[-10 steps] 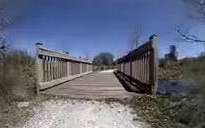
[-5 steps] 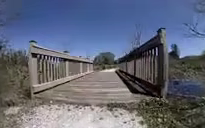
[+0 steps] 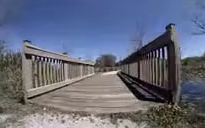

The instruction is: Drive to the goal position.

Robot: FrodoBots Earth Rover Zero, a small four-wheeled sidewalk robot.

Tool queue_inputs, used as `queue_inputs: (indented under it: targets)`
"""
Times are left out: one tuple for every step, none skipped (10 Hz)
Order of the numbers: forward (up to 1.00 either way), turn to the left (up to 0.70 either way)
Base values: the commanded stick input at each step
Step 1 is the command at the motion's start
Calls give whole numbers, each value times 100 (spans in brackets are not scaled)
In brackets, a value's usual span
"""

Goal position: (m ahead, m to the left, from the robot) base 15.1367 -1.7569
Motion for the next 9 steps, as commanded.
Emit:
queue_inputs:
  targets:
    - [50, 0]
    - [50, 0]
    - [50, 0]
    - [50, 0]
    - [50, 0]
    - [50, 0]
    - [50, 0]
    - [50, 0]
    - [50, 0]
